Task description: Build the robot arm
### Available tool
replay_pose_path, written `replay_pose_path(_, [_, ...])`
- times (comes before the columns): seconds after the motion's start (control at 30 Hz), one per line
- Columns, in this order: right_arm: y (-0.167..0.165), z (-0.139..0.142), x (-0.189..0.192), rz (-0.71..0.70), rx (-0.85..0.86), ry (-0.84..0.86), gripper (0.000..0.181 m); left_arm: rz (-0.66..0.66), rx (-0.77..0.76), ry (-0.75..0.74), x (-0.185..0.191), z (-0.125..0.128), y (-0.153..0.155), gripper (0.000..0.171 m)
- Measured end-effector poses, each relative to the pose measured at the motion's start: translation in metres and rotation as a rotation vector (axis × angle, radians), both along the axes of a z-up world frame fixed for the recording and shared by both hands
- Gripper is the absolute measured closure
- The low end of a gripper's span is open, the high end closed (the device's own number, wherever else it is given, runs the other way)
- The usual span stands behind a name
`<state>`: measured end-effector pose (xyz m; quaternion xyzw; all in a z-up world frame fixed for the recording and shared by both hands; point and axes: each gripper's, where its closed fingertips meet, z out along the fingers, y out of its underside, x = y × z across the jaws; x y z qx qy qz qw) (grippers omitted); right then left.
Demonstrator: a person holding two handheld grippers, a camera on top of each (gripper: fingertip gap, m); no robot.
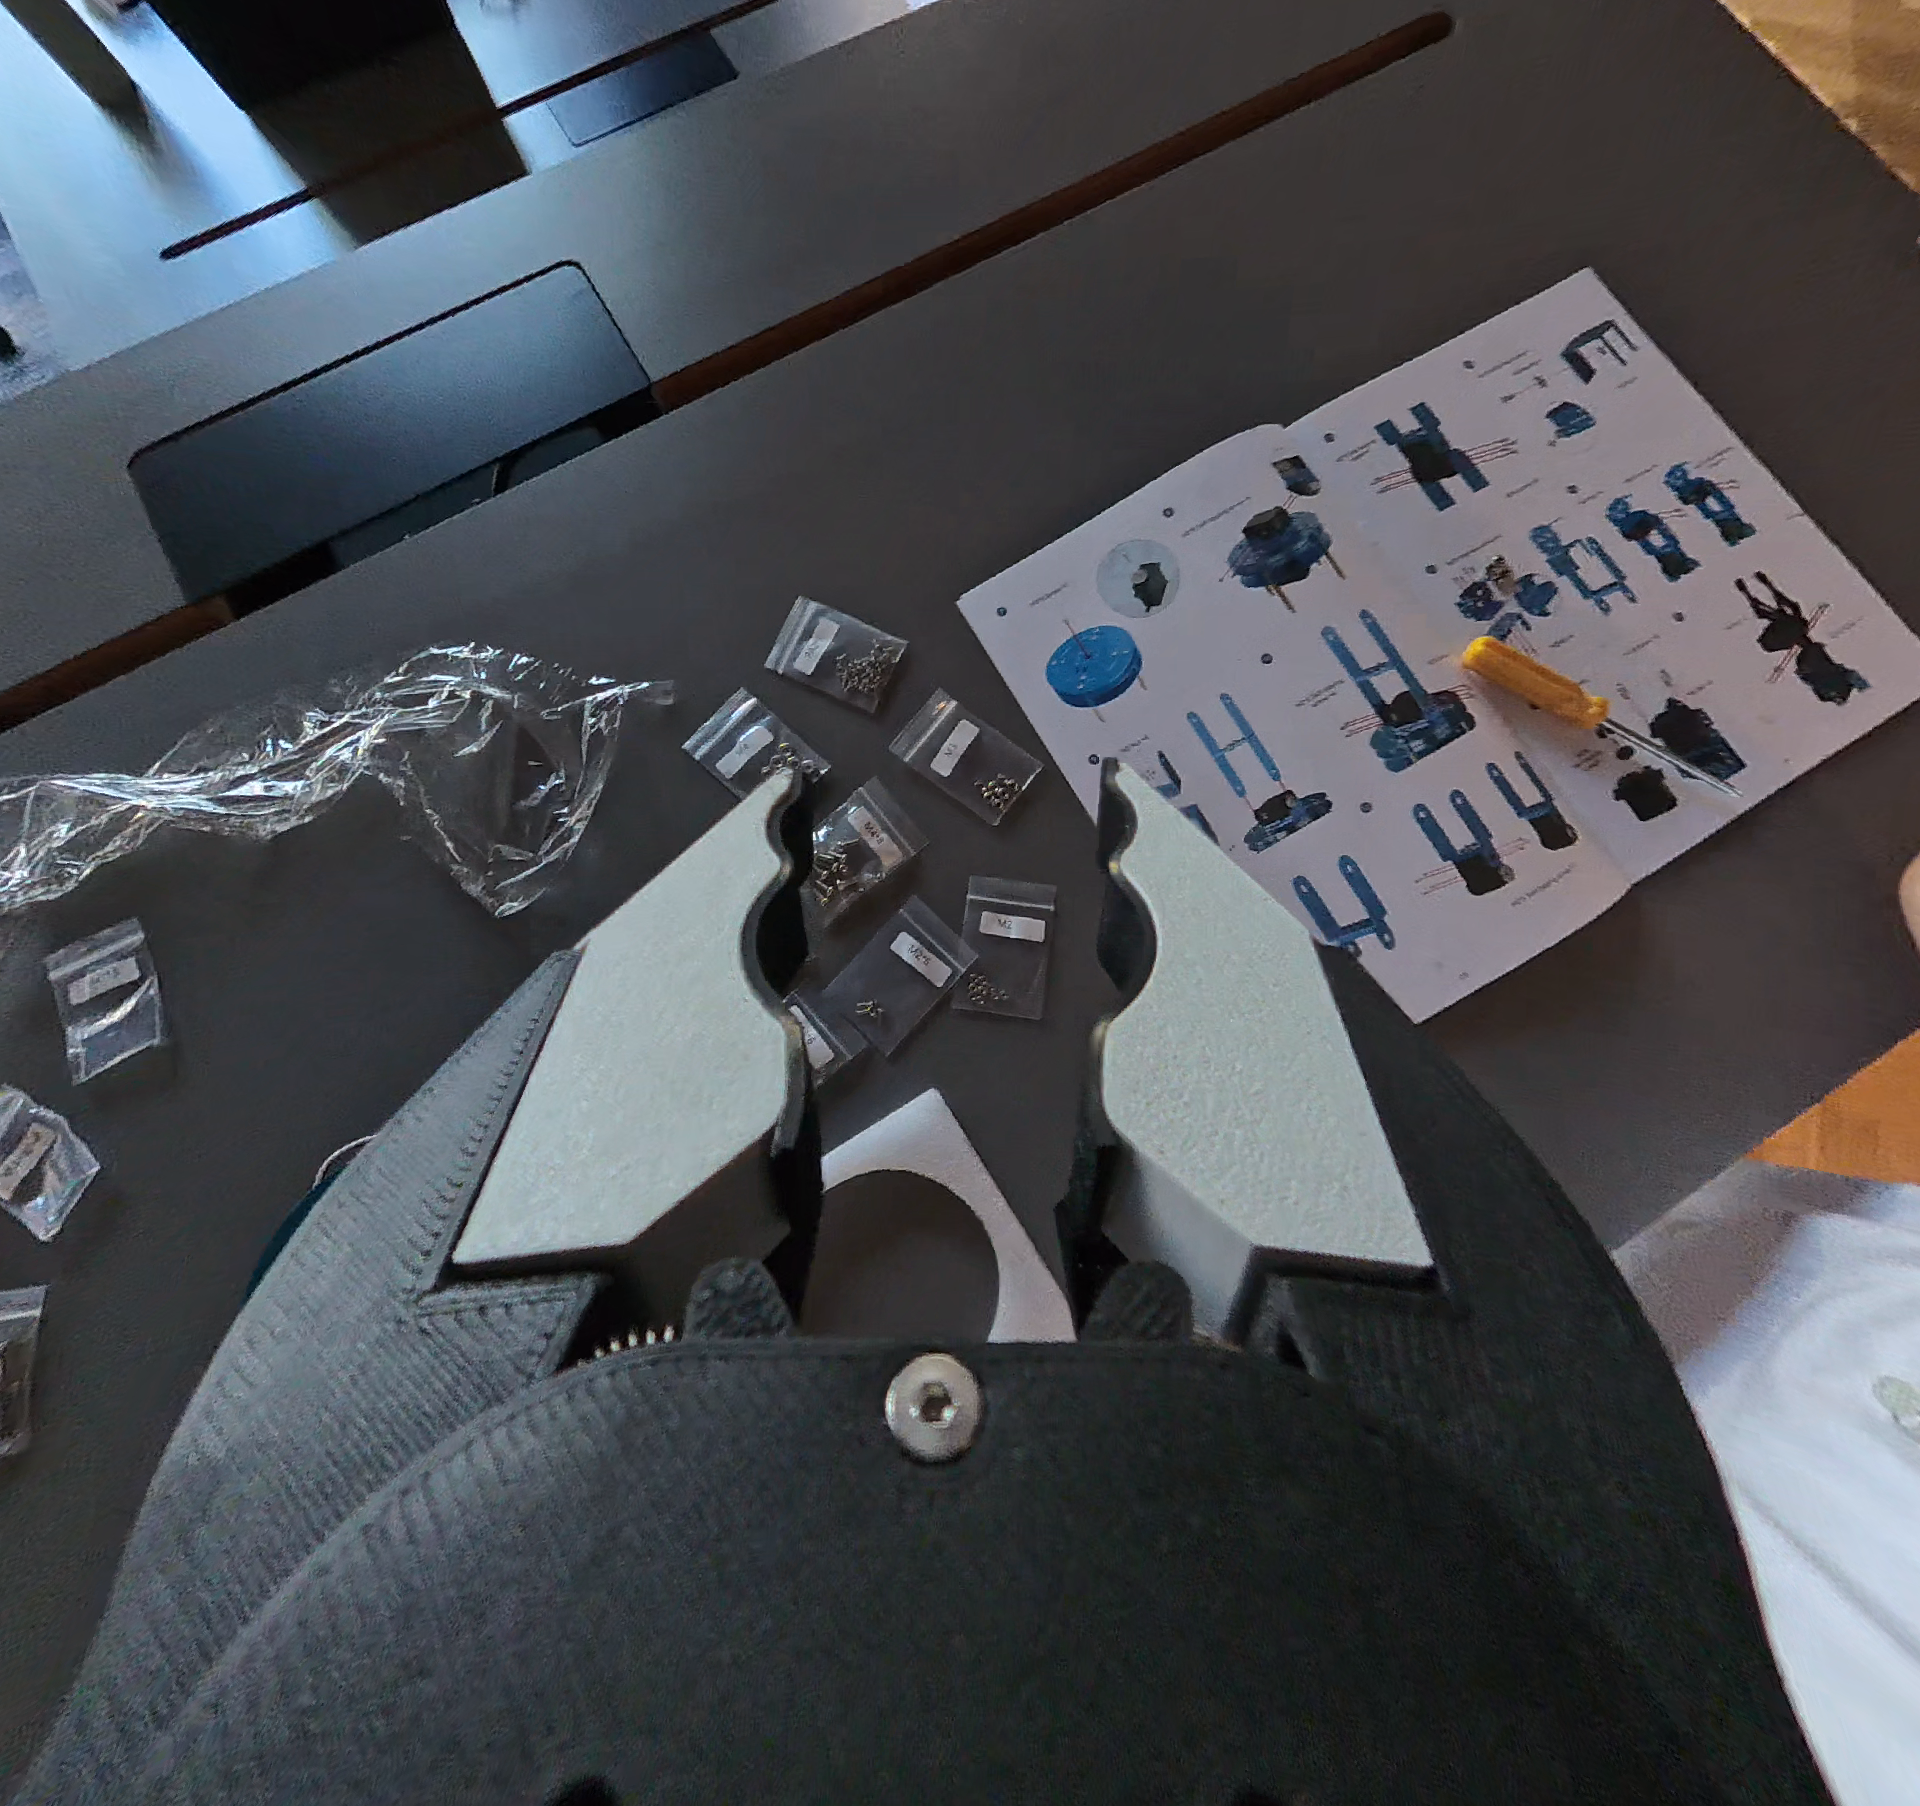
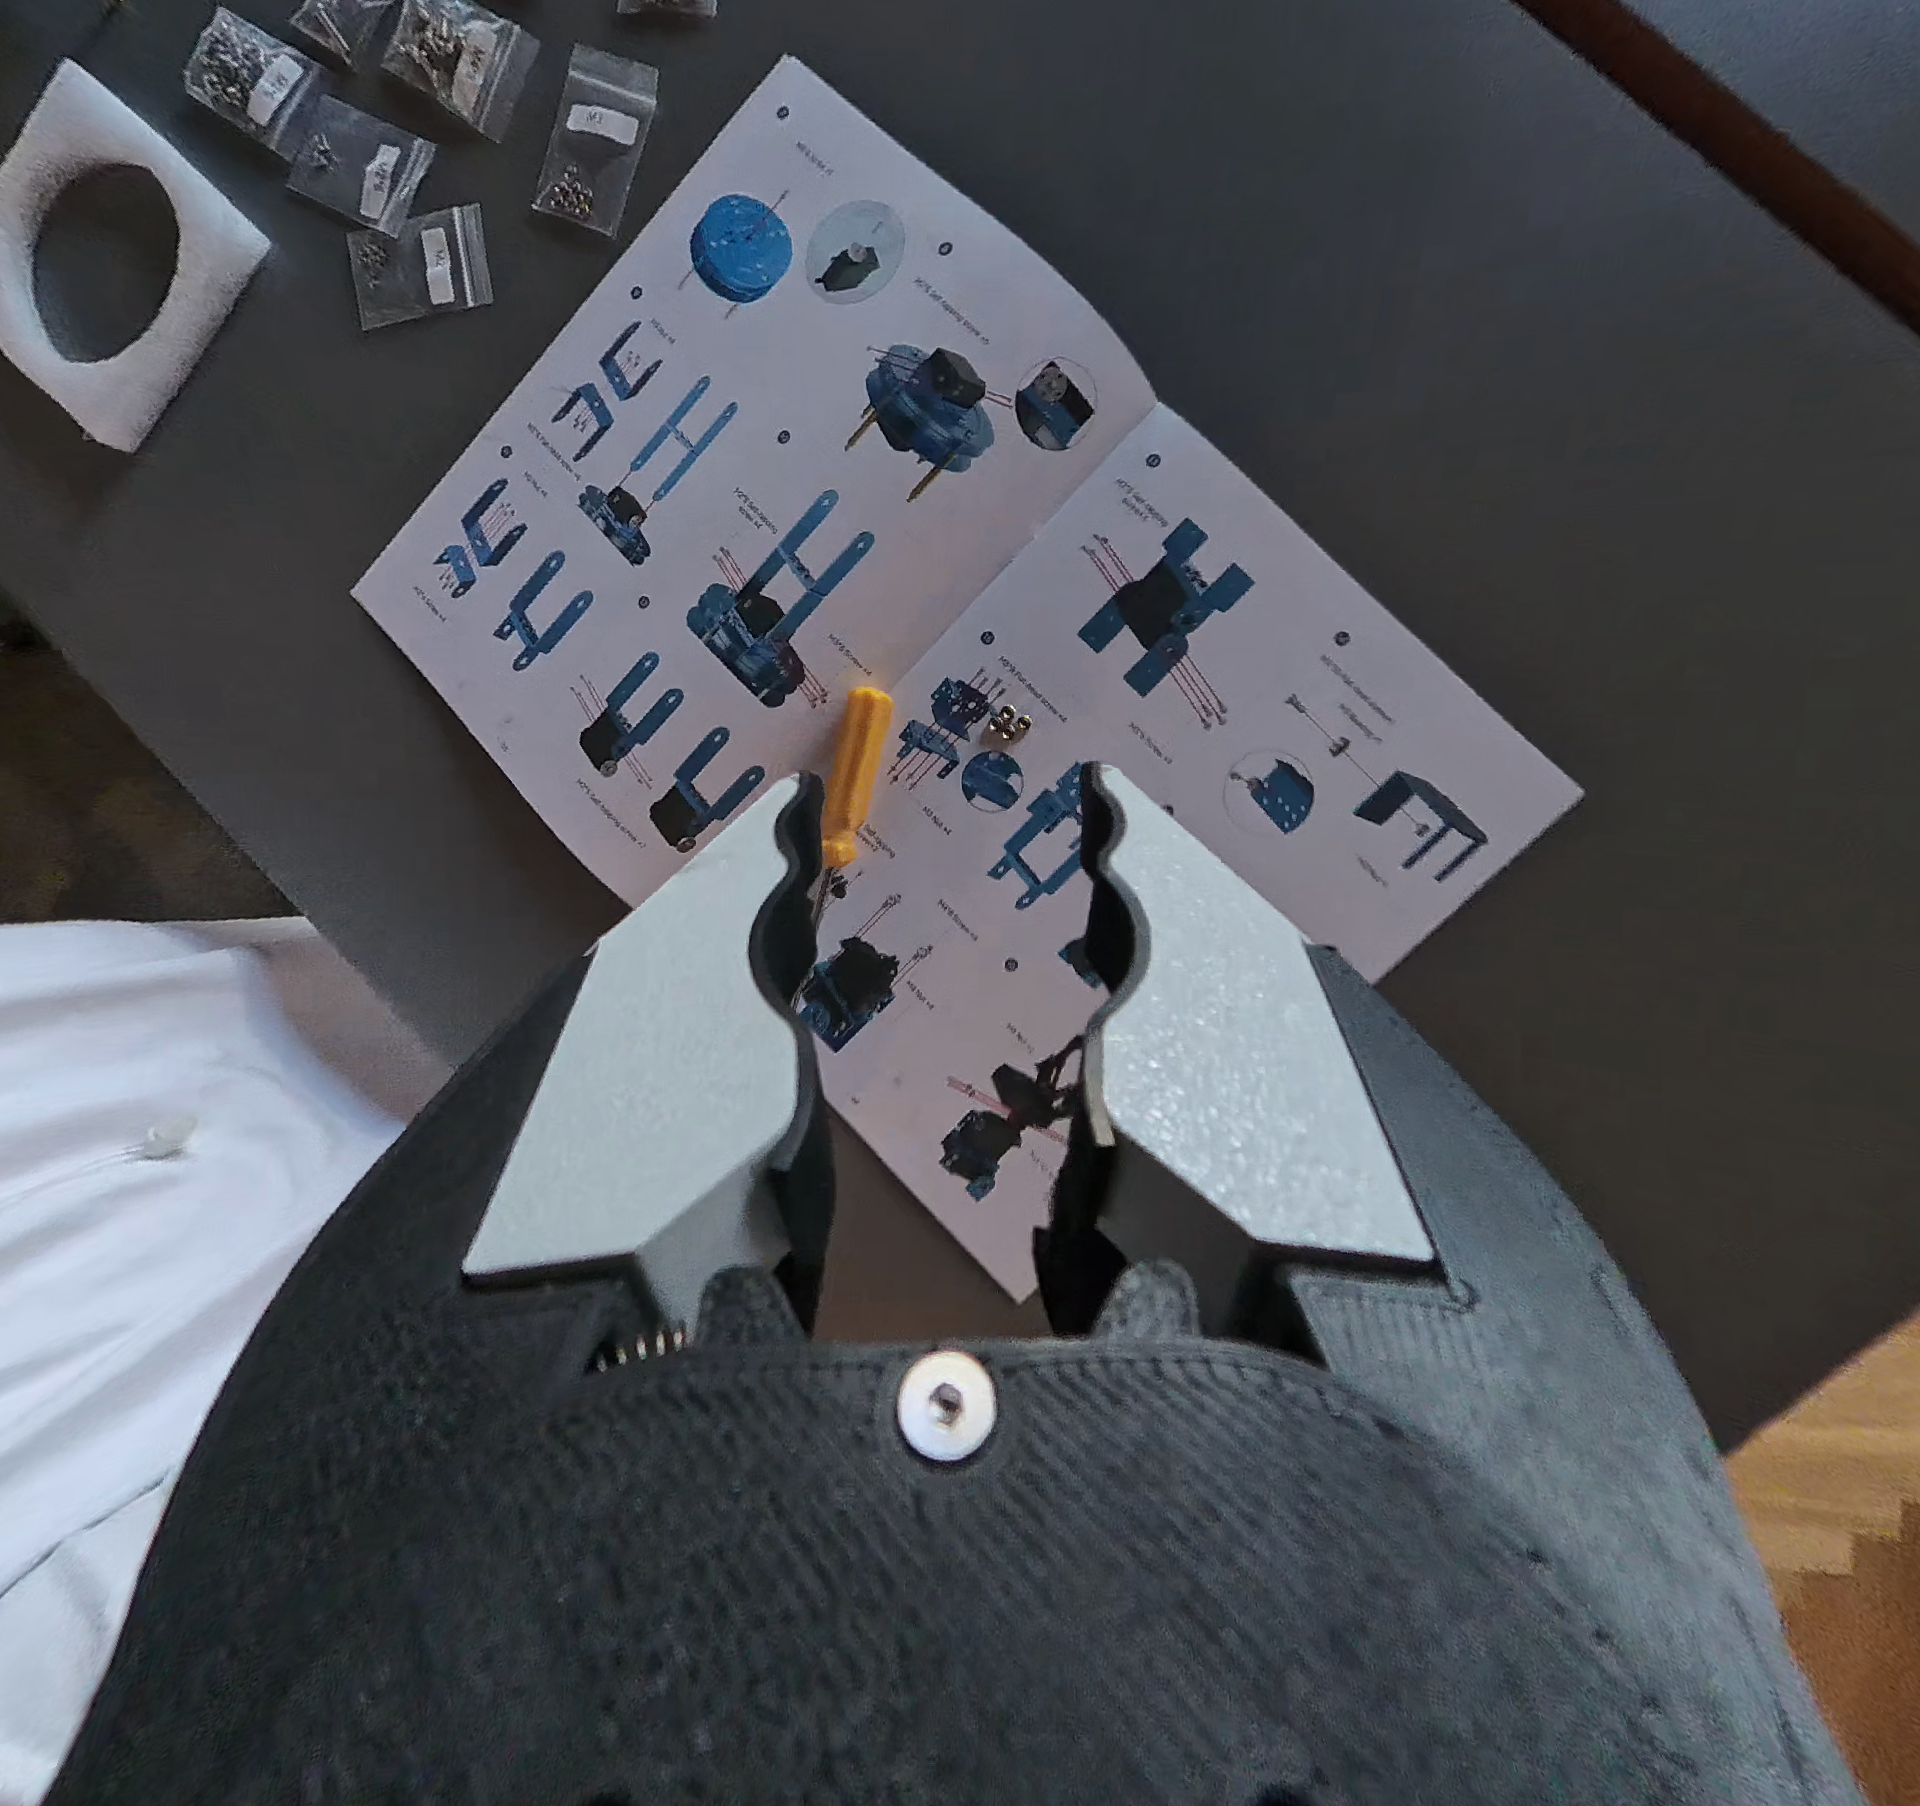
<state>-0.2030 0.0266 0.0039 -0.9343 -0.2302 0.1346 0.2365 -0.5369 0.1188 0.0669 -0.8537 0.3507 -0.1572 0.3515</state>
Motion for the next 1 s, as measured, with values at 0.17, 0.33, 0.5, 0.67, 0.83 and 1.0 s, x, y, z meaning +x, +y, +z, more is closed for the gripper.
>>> replay_pose_path(0.17, [0.008, -0.034, -0.005, 0.124, -0.097, 0.051, 0.133, 0.022, -0.025, -0.032, -0.014, -0.019, 0.011, 0.122])
replay_pose_path(0.33, [0.039, -0.039, 0.002, 0.085, -0.131, 0.081, 0.137, 0.033, -0.13, -0.052, -0.028, -0.037, 0.021, 0.123])
replay_pose_path(0.5, [0.044, -0.052, 0.005, 0.062, -0.212, 0.025, 0.136, -0.006, -0.076, -0.057, -0.03, -0.027, 0.028, 0.128])
replay_pose_path(0.67, [0.04, -0.058, -0.001, 0.082, -0.241, -0.052, 0.136, 0.064, -0.044, -0.039, -0.039, -0.023, 0.036, 0.132])
replay_pose_path(0.83, [0.032, -0.062, -0.003, 0.095, -0.273, -0.093, 0.136, 0.067, -0.051, -0.01, -0.044, -0.027, 0.035, 0.133])
replay_pose_path(1.0, [0.03, -0.065, -0.006, 0.111, -0.29, -0.102, 0.136, 0.095, -0.077, 0.014, -0.05, -0.034, 0.038, 0.134])
